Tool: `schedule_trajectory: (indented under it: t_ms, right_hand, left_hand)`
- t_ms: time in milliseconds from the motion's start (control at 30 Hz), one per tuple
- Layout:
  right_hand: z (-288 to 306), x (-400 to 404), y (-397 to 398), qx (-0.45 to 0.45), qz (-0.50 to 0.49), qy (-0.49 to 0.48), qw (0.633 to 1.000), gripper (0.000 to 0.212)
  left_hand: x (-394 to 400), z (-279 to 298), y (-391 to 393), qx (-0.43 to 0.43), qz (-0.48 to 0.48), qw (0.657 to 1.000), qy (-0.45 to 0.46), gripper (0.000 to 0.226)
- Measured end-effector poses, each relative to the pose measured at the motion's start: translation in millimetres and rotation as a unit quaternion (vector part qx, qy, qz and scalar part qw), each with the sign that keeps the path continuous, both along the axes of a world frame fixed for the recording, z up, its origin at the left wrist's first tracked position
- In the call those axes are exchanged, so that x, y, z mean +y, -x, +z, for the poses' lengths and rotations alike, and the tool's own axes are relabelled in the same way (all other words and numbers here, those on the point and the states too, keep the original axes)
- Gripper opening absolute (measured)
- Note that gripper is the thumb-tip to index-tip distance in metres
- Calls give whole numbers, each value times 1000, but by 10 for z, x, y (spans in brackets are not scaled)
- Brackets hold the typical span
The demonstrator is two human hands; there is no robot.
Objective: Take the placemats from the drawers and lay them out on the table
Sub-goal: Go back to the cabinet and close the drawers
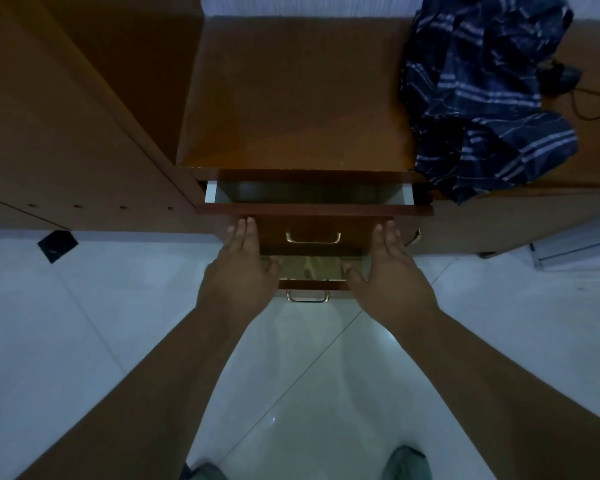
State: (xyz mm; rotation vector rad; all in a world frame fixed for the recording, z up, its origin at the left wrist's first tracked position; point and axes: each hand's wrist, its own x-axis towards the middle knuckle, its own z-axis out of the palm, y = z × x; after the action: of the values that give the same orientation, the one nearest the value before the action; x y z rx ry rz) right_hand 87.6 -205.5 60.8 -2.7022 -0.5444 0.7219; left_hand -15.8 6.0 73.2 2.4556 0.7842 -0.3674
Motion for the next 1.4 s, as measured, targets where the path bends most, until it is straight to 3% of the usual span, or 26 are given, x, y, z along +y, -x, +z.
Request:
schedule_trajectory:
  t_ms: [700,933,1133,1333,1400]
  right_hand:
    - [-125,245,-411,-87,8,11,996,94]
    - [-260,142,-2,-49,7,25,998,82]
    - [-610,-76,602,-50,-4,57,997,58]
    - [-1007,-215,836,52,13,105,993,76]
    - [-1086,-194,839,109,-53,75,990,76]
  left_hand:
    - [262,-150,-470,19,-31,997,-73,84]
    - [16,-256,-26,17,-46,992,-113,85]
    - [-323,-726,590,96,-68,988,-104,80]
    - [-396,-1093,738,169,-87,981,-45,78]
    - [-390,-1177,693,169,-74,983,-20,79]
